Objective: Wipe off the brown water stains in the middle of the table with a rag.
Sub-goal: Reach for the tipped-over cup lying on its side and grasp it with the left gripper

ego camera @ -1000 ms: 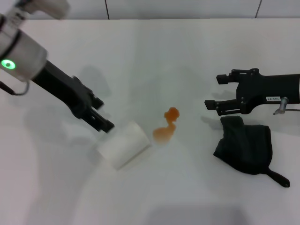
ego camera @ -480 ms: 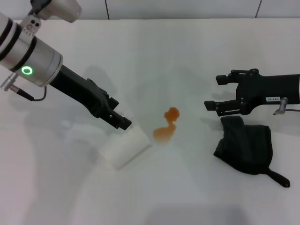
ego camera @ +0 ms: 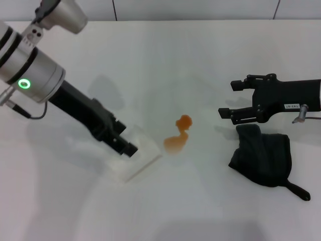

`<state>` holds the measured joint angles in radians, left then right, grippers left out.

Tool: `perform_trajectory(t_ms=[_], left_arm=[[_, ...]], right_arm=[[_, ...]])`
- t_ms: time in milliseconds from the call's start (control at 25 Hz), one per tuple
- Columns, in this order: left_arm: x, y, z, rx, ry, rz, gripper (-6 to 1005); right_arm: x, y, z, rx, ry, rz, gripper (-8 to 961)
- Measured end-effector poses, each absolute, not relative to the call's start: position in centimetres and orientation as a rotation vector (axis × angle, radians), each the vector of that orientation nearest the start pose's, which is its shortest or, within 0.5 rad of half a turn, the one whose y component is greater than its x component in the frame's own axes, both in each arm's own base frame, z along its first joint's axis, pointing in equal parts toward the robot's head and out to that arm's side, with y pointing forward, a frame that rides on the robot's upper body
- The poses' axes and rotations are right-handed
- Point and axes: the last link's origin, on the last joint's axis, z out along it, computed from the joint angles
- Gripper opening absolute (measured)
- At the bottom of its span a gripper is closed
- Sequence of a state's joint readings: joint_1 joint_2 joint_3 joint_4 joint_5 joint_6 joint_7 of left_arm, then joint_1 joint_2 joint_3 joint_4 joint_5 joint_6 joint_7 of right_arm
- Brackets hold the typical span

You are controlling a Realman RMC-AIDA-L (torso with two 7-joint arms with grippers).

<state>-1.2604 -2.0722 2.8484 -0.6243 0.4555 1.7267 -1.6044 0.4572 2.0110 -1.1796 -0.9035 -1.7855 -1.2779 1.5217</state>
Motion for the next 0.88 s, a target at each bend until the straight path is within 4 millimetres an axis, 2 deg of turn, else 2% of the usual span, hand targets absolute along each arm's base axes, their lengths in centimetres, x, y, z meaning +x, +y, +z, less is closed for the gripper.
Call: perform_trajectory(t_ms=[160, 440, 880], left_arm=[[-19.5, 37.3, -0.4, -3.102, -0.913, 0.356, 862], [-20.3, 37.2, -0.5, -3.073, -0.939, 0.367, 862], [-20.7, 37.6, -2.2, -3.074, -0.846, 0.400, 861]], right_arm=[[23.6, 35.8, 0.4, -2.722, 0.418, 0.429, 857], [23.6, 35.8, 0.5, -2.721, 0.419, 0.428, 857], [23.8, 35.7, 0.5, -2.719, 0.426, 0.427, 858]])
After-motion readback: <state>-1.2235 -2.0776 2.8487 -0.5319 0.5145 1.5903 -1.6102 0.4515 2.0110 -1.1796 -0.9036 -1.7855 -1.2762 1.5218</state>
